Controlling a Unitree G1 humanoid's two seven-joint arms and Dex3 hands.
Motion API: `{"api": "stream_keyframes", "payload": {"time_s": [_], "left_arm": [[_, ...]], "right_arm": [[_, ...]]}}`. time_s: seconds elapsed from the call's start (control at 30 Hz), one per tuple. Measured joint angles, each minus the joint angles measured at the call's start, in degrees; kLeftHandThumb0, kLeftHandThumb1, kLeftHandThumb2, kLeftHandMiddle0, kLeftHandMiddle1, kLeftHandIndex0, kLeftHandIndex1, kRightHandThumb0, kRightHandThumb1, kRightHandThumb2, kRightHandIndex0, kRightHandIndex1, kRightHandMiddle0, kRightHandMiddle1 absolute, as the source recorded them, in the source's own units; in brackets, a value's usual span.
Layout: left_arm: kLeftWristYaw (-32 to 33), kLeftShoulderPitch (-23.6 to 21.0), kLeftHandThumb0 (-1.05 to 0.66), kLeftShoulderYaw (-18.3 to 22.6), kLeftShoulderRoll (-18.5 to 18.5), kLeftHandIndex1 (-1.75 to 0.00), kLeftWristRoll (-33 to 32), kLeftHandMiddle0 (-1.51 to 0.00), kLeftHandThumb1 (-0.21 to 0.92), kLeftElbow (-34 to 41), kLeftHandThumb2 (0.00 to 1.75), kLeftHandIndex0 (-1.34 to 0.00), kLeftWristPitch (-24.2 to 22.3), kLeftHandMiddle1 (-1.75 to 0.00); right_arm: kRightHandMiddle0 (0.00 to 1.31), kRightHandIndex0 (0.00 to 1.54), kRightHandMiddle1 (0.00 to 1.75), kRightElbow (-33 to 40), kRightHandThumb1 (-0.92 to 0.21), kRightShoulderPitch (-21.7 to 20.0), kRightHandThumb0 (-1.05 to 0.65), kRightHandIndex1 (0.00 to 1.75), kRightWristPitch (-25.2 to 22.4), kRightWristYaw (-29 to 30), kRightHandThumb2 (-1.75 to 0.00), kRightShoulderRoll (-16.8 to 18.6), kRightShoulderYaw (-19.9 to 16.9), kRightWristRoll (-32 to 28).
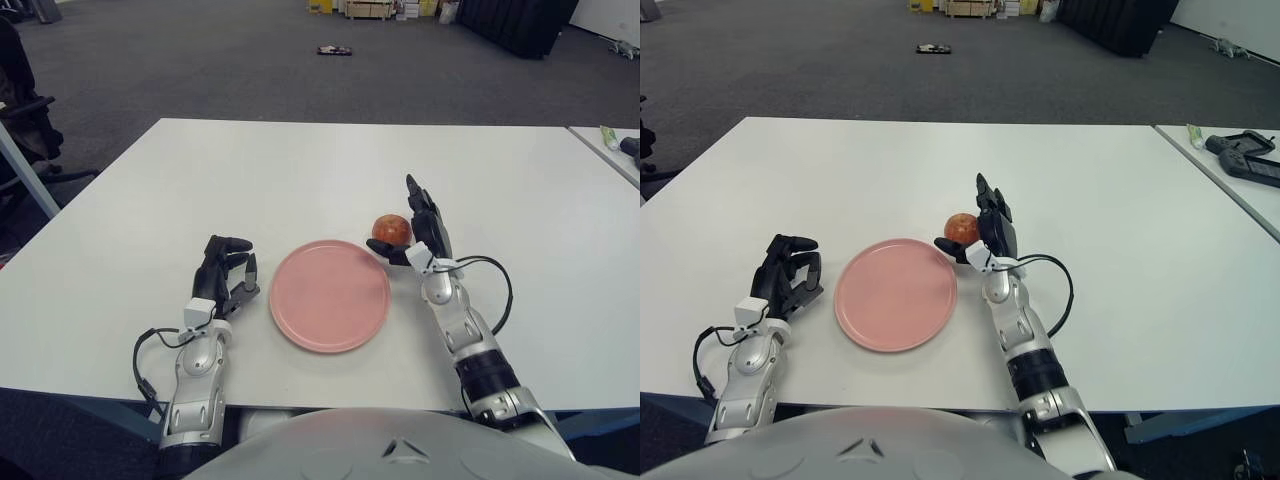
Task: Put the apple into the plate.
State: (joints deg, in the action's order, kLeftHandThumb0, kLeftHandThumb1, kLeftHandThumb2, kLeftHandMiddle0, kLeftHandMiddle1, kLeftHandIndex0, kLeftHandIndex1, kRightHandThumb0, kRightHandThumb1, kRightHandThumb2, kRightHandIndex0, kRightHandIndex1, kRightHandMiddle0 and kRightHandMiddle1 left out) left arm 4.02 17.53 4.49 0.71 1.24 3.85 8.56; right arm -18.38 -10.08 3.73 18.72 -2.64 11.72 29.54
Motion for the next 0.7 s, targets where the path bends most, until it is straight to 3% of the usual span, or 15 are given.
{"api": "stream_keyframes", "payload": {"time_s": [0.27,0.7], "left_arm": [[0.0,0.0,-0.38,-0.2,0.3,-1.75,0.0,-0.6,0.69,-0.1,0.85,-0.33,0.3,-1.48],[-0.1,0.5,-0.38,0.0,0.2,-1.75,-0.3,-0.6,0.69,-0.5,0.85,-0.33,1.9,-1.44]], "right_arm": [[0.0,0.0,0.0,-5.6,-0.54,-7.5,-0.94,0.0,-1.9,1.5,-0.5,0.4,0.4,0.4],[0.0,0.0,0.0,-14.5,-0.5,-14.9,-0.88,0.0,-2.1,0.3,-0.58,1.2,1.9,0.1]]}}
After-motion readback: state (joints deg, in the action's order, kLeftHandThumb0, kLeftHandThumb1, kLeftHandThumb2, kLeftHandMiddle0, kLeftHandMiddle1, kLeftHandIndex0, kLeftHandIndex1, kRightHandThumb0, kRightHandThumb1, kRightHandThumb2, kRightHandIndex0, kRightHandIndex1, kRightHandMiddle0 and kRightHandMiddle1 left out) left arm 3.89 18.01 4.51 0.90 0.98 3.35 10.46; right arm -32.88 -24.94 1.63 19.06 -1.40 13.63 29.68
